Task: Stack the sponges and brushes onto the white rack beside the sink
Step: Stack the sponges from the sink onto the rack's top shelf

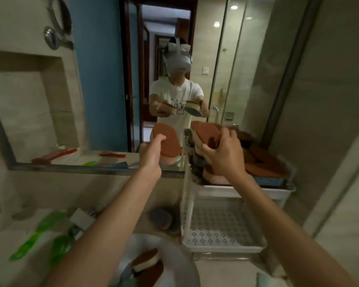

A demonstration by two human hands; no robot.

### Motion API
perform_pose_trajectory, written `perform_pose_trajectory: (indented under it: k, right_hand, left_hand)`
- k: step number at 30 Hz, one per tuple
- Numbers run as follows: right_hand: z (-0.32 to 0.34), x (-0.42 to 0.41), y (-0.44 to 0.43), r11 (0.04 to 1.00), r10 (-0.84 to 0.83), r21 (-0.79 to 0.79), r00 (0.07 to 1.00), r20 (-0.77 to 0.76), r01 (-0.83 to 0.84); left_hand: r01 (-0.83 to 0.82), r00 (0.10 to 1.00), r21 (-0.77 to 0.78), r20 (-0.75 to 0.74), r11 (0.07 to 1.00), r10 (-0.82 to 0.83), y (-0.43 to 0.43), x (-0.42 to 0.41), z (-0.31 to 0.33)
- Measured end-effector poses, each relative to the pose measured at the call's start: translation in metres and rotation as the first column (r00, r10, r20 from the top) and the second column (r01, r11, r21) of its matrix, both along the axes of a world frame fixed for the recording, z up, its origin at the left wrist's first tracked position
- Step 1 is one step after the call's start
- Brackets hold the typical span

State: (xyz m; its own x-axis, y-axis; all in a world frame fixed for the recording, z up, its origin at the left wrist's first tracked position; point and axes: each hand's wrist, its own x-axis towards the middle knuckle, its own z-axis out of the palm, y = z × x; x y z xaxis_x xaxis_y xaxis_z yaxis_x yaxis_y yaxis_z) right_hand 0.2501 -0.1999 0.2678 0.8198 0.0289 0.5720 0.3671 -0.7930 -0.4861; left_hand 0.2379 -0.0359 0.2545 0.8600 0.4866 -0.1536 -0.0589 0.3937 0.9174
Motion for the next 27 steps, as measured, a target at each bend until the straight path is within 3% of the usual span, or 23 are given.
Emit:
perform_pose_trajectory:
  k: [5, 12, 20, 27]
  right_hand:
    - [0.016, 0.036, -0.075, 0.987, -0.080, 0.127, 0.985, -0.153, 0.100]
    - [0.013, 0.078, -0.118, 0.973, -0.099, 0.158, 0.919, -0.380, 0.170]
    - [0.009, 0.118, -0.107, 0.958, -0.250, 0.027, 0.880, -0.405, 0.284]
    - [-0.002, 0.129, -0.095, 0.977, -0.212, -0.055, 0.895, -0.393, 0.207]
  left_hand:
    - [0.115, 0.993, -0.042, 0.002, 0.993, -0.115, -0.053, 0.028, 0.022]
    - [0.253, 0.967, -0.055, 0.016, 0.966, -0.253, -0.094, 0.069, 0.046]
    - [0.422, 0.906, -0.228, 0.103, 0.877, -0.410, -0.110, 0.104, 0.038]
    - [0.469, 0.882, -0.317, 0.116, 0.824, -0.457, -0.107, 0.119, 0.021]
